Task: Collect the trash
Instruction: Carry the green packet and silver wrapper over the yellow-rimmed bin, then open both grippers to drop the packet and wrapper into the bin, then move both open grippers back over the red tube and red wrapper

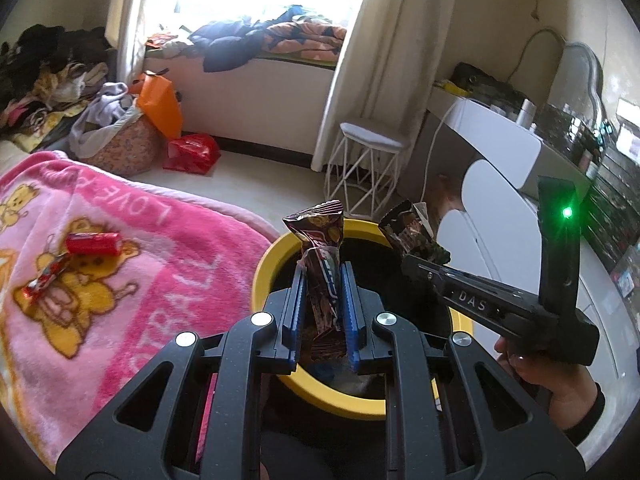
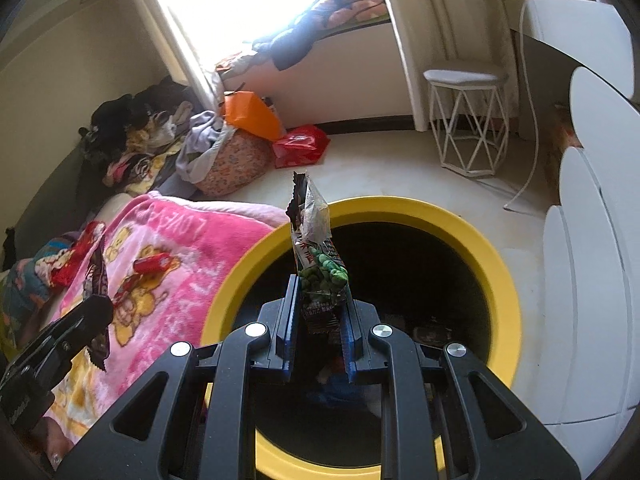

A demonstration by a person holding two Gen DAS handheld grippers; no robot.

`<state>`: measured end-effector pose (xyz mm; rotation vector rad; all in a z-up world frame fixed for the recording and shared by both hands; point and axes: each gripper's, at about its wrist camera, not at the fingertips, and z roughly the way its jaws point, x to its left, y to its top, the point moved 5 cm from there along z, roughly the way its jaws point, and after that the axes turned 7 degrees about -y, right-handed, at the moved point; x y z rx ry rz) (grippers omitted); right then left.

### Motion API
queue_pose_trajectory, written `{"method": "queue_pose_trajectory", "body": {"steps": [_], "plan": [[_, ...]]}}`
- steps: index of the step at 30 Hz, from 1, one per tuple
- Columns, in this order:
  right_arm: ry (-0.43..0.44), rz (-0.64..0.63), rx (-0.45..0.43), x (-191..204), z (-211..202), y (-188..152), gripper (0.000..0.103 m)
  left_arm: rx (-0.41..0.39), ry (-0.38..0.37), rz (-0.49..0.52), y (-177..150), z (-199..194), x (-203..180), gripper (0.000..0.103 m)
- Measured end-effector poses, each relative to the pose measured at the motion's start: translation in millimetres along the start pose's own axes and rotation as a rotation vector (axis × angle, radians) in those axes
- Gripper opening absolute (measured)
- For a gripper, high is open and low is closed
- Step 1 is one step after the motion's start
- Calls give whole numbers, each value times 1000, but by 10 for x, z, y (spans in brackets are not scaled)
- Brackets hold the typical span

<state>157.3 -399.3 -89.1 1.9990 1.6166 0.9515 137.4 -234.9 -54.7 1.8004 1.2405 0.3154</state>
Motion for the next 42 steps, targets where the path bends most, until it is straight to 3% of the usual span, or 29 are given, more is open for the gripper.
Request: {"method": "queue_pose_trajectory", "body": {"steps": [13,24,29,32,35,37,39,42], "plan": [[-35,58,22,-325,46,-40,18,57,-67,70,-32,329,-247,13],[-49,78,41,-461,87,-85,21,95,-74,90,-14,630,-283,13],[-48,86,48,-478,99,-91,26,93,-68,88,15,711,-270,13],[-46,83,46,-479,87,-85,37,94,-66,80,23,755,-258,16],[-51,73,39,-489,50,-85,44,84,-68,64,29,752,-231,37],[-54,67,33,-488,27,-84,49,63,-74,54,55,716,-222,60],[-63,66,21,-487,-8,-73,53,43,-64,47,77,662,-201,77],[-66,70,4,-491,-49,-54,59,19,-55,34,118,583,-173,91]]}}
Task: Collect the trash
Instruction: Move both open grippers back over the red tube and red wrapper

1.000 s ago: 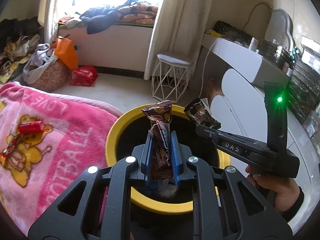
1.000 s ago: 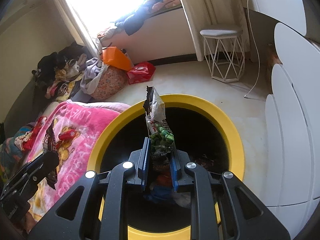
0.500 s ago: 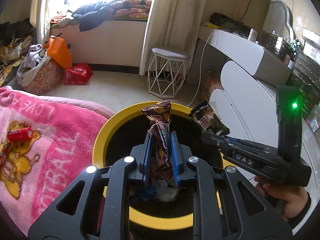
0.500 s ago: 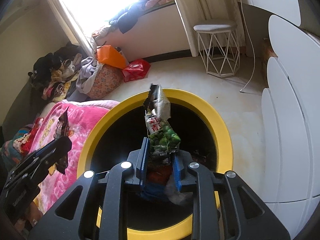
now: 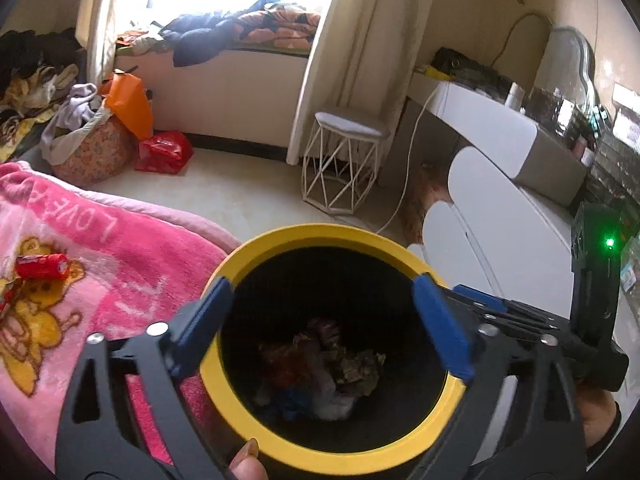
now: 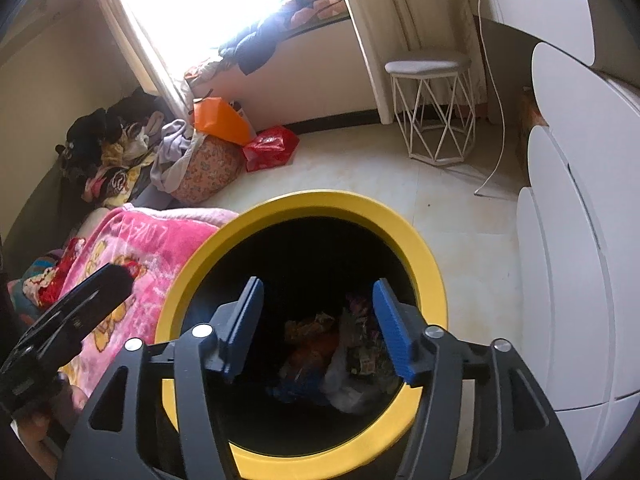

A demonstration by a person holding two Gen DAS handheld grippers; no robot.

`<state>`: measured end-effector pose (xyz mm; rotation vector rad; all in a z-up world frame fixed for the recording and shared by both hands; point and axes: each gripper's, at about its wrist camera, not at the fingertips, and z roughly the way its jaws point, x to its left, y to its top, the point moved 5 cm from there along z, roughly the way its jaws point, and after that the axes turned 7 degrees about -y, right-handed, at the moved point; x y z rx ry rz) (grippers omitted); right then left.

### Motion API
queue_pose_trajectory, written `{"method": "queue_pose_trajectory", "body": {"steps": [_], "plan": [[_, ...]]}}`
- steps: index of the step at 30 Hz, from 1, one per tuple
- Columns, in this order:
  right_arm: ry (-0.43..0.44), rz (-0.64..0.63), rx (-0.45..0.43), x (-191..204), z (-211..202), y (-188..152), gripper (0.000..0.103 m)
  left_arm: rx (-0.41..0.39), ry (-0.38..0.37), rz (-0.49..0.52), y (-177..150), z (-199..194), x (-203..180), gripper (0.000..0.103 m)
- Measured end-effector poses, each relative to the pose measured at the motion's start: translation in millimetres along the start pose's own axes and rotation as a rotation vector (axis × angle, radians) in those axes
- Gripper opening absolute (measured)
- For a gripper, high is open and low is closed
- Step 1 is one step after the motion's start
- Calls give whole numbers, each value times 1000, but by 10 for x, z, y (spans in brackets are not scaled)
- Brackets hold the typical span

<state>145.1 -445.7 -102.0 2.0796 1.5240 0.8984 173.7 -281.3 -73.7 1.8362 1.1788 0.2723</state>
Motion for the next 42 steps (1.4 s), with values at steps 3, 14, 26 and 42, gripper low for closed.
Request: {"method": "queue_pose_trajectory", "body": {"steps": [3,14,26,42], "plan": [[0,0,-21,19,-52,36,63,-27,18,2,39,-101,30,92],[26,-51,-79,220,-237,143,70,-125,90,-16,123,-497,222,92],[83,-157,-115,729,-364,170,70,-196,160,-51,155,-895,503,92],[194,-344,-72,1679,-208,35,70,-255,312,-156,13,-1478,1329,92]]}}
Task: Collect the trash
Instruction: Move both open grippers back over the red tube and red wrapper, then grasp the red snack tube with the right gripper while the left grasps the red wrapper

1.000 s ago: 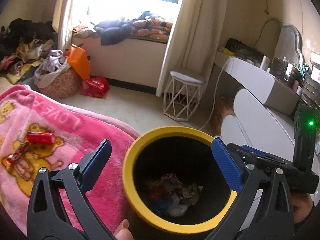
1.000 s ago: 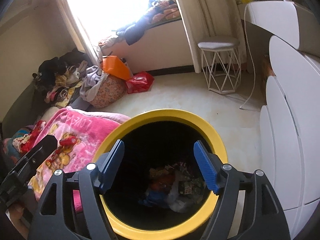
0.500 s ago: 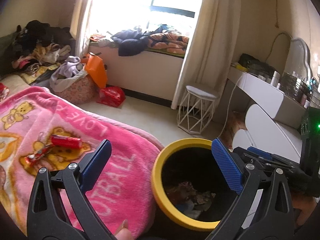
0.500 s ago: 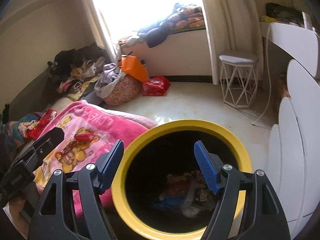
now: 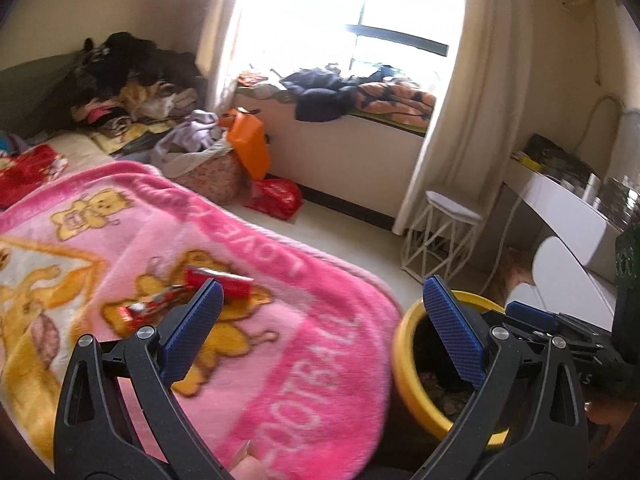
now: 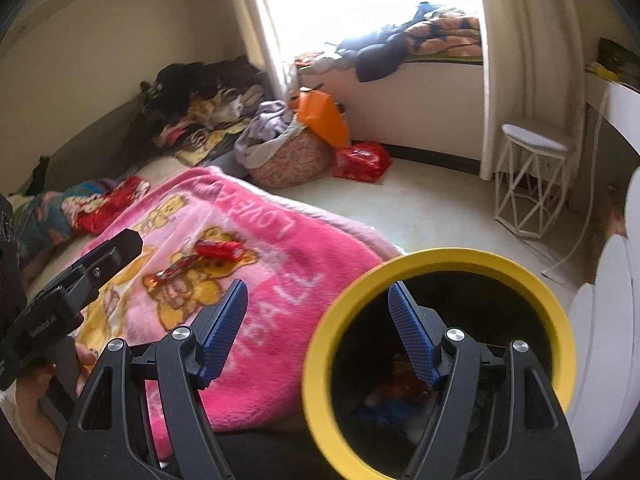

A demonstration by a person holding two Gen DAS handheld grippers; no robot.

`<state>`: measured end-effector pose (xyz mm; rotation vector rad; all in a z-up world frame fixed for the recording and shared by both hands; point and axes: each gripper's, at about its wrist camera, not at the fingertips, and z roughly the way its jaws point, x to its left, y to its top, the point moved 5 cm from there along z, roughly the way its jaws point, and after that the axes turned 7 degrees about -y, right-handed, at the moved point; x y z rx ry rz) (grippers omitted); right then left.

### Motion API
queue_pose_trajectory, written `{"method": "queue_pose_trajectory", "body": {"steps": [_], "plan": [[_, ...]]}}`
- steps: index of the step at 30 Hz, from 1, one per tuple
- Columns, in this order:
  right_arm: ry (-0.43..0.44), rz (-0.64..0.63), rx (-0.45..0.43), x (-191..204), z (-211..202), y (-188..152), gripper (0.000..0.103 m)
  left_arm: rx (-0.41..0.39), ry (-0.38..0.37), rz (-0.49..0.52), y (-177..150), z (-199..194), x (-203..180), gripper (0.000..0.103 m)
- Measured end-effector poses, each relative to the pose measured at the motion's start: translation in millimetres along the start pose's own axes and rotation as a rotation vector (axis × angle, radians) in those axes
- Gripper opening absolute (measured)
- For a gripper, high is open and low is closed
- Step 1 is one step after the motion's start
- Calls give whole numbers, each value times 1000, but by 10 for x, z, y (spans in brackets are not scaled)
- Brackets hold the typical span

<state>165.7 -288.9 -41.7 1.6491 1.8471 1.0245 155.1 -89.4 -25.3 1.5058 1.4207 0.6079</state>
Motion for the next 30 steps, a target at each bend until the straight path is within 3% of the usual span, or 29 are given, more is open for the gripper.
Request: {"method": "queue_pose_trajectory", "body": {"steps": [17,30], "plan": [[122,-225,62,1075,620,175,70,11,161,-135,-59,-223,1126,92],[183,-406,154,1623,1465,247,70,192,165,-161,-269,267,1877,91]]}}
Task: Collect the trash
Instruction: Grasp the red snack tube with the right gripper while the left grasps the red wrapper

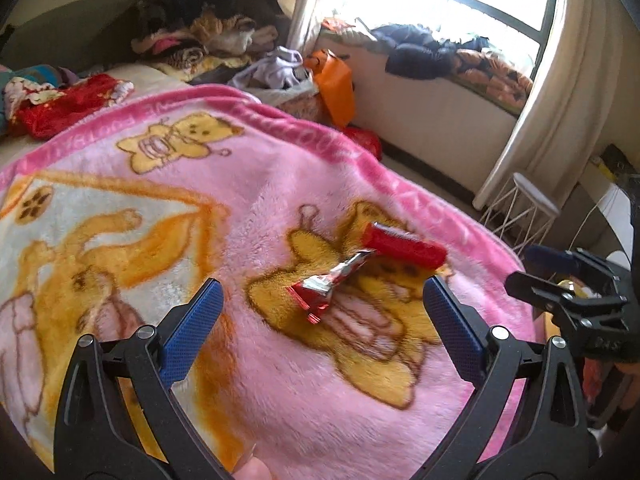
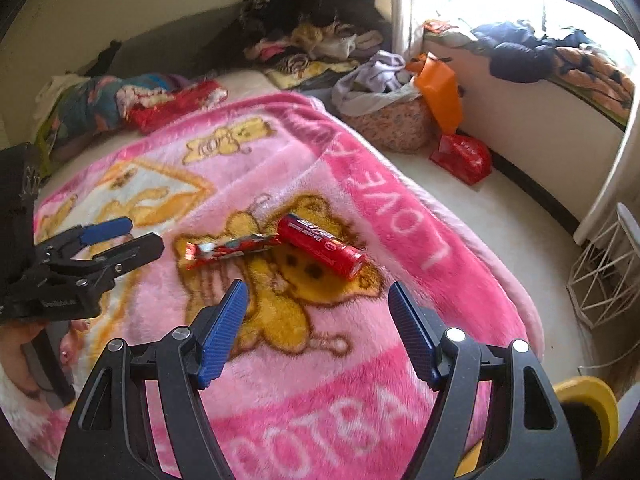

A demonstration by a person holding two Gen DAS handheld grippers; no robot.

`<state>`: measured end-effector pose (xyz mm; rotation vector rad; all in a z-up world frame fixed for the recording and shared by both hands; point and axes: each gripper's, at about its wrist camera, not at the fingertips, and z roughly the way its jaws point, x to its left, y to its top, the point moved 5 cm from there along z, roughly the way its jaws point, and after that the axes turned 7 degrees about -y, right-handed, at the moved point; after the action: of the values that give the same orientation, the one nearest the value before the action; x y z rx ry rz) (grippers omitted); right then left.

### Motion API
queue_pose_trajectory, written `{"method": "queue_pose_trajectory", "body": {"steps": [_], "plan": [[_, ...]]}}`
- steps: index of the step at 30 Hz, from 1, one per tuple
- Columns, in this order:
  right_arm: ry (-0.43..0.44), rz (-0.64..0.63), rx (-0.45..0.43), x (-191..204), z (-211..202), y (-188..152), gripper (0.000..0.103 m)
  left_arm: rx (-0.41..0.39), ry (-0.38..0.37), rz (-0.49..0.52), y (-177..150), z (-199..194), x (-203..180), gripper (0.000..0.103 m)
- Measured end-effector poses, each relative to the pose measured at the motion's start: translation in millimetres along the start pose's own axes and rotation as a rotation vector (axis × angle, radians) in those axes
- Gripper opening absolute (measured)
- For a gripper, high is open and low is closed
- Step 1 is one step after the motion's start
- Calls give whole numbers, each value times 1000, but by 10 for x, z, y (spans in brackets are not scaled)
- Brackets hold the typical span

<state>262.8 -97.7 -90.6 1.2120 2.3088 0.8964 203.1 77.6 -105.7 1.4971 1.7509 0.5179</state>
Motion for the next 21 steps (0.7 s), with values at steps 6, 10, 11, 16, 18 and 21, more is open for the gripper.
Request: {"method": "queue_pose_trajectory", "body": {"steps": [6,10,11,16,18,21], "plan": [[-6,-31,73,-73,487,87,70,76,-48,22,13,359,89,78],[24,-68,120,-73,779,154,70,114,-68,58,37,529,54,71],[28,-83,124,-60,835,170,70,129,-73,68,36,582,45,71],[21,-174,151,63,1126,225,70,207,-72,107,-20,816,35,60],[29,-206,164,111,1215,204,65,213,-75,118,-43,844,28,57],[47,-208,169,133,1265,166,50,215,-69,122,-67,851,44,47]]}}
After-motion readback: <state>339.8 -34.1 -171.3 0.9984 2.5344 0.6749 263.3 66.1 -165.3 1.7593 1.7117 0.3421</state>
